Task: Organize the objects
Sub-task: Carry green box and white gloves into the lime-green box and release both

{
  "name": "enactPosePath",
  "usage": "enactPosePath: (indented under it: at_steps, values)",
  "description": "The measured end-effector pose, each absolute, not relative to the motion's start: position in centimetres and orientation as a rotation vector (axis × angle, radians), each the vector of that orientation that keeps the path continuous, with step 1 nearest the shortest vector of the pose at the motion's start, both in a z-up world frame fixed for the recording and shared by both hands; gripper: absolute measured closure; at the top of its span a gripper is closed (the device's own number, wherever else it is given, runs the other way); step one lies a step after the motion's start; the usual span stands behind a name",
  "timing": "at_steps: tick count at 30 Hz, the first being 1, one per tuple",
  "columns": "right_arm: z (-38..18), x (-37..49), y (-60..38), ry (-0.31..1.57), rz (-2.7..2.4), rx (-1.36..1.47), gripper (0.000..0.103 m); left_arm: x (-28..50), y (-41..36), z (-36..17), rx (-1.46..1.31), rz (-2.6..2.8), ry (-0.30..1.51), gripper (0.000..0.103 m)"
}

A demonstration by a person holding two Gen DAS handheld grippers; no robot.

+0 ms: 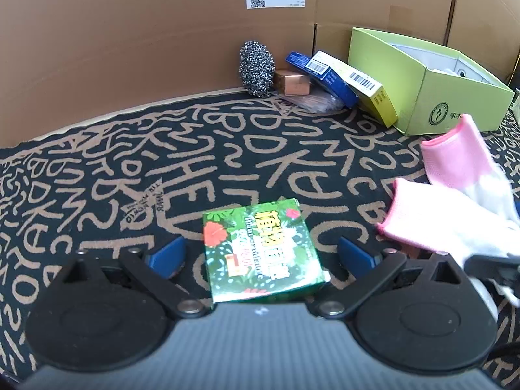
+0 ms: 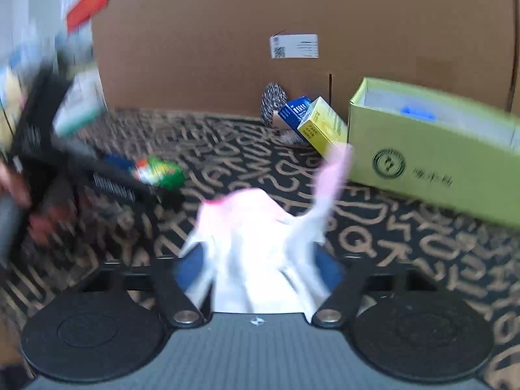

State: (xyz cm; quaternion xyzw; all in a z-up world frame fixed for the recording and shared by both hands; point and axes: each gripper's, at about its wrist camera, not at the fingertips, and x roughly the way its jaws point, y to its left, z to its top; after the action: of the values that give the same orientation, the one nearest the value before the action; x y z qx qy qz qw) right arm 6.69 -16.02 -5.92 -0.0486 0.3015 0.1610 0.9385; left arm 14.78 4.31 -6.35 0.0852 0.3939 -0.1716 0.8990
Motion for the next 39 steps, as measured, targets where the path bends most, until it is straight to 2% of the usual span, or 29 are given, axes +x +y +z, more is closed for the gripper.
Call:
enactPosePath:
  at_steps: [5, 7, 8, 11, 16, 22, 31, 39]
  values:
    - [-6.0, 6.3, -16.3, 0.617, 0.293, -0.131, 0.067, 14.4, 3.9, -5.9, 0.189, -0.382, 0.800, 0.026]
    - [-6.0, 6.1, -16.7, 0.612, 0.281, -0.121, 0.073, 14.2, 3.7, -5.8, 0.193, -0.396, 0.795, 0.042]
    - [-5.9, 6.2, -16.9, 0.610, 0.278, -0.102, 0.077, 14.1, 3.6, -5.7, 0.195, -0.405, 0.793, 0.042]
    - [-5.1, 5.6, -17.7, 0.600, 0.286, -0.026, 0.081, 13.9, 3.2, -5.5, 0.210, -0.400, 0.795, 0.043]
    - [-3.4, 4.4, -18.9, 0.549, 0.283, 0.034, 0.081, 14.2, 3.1, -4.3, 0.173, -0.425, 0.812, 0.043]
    - [-0.6, 4.0, -20.9, 0.422, 0.209, 0.066, 0.081, 14.6, 0.8, 0.2, 0.172, -0.447, 0.697, 0.043]
    - [4.0, 6.6, -26.0, 0.266, 0.059, 0.063, 0.081, 14.5, -8.6, 7.4, 0.180, -0.620, 0.529, 0.043]
    - [6.3, 11.4, -32.2, 0.189, -0.099, 0.032, 0.081, 18.6, -17.5, 8.4, 0.164, -0.634, 0.510, 0.043]
